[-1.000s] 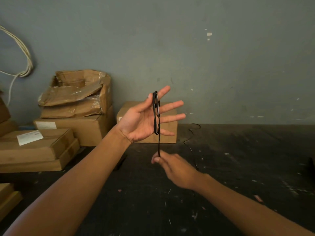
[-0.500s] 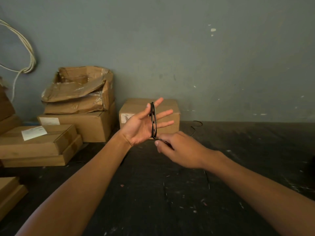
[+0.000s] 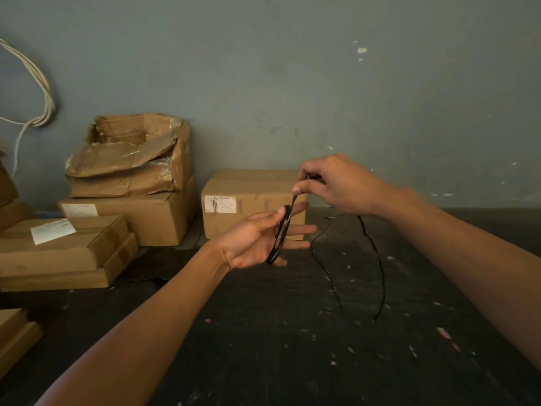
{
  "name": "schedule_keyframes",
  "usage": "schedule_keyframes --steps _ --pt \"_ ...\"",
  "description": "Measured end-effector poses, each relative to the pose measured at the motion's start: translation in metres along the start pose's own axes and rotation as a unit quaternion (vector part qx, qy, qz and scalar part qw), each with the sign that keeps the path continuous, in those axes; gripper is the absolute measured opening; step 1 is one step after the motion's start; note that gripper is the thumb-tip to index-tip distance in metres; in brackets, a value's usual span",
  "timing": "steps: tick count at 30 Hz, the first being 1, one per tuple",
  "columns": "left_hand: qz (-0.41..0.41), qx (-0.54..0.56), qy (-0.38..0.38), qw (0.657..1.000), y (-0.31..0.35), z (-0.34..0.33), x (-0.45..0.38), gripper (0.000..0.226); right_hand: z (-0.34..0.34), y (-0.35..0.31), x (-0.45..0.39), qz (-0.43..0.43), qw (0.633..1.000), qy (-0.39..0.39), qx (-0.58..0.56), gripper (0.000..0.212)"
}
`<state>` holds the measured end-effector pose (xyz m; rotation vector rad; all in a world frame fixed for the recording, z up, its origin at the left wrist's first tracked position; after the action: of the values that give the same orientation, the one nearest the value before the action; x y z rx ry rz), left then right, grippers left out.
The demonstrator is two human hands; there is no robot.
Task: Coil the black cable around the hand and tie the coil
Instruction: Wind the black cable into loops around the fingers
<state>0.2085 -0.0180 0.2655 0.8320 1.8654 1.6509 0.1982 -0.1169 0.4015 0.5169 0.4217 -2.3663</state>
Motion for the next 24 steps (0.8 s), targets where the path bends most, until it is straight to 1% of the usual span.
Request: schedule_keyframes --steps 5,7,11,14,17,18,21,22,24 --pt "0.013 0.009 -0.071 0.997 0.001 -0.02 0.006 0.047 0.001 0.028 0.0 -0.012 0.996 0.038 -0.075 0.009" --pt "0.01 0.032 -0.112 0.993 0.005 -0.031 0.009 0.048 -0.006 0.038 0.005 -0.027 0.988 0.048 -0.145 0.008" --pt "0.0 0.095 -0.185 0.978 0.014 -0.053 0.011 0.05 -0.032 0.043 0.014 -0.061 0.942 0.067 -0.323 0.013" --pt "-0.019 0.102 -0.219 0.97 0.018 -0.064 0.012 0.049 -0.051 0.05 0.02 -0.095 0.911 0.072 -0.394 0.021" --pt "-0.05 0.119 -0.22 0.967 0.025 -0.065 0.013 0.05 -0.072 0.057 0.03 -0.116 0.898 0.077 -0.418 0.05" --pt "-0.06 0.13 -0.211 0.967 0.028 -0.063 0.013 0.049 -0.079 0.059 0.034 -0.117 0.895 0.081 -0.422 0.053" --pt "-0.096 0.164 -0.206 0.96 0.041 -0.061 0.014 0.048 -0.103 0.053 0.045 -0.099 0.902 0.089 -0.411 0.028" --pt "-0.112 0.17 -0.211 0.956 0.048 -0.061 0.015 0.048 -0.115 0.052 0.05 -0.099 0.909 0.08 -0.396 0.025" --pt "-0.132 0.173 -0.205 0.954 0.061 -0.06 0.015 0.047 -0.138 0.046 0.061 -0.103 0.935 0.048 -0.337 0.027"
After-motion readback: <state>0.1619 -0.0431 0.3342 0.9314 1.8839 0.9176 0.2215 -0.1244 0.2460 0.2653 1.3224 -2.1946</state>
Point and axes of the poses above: each hand's wrist, its own x-axis away from the middle knuckle, its own z-axis out of the back of the hand, y = z × x, the point moved 8 cm from there along -x, towards the middle knuckle, and after that the axes turned 1 degree about z, right-handed, at the moved point
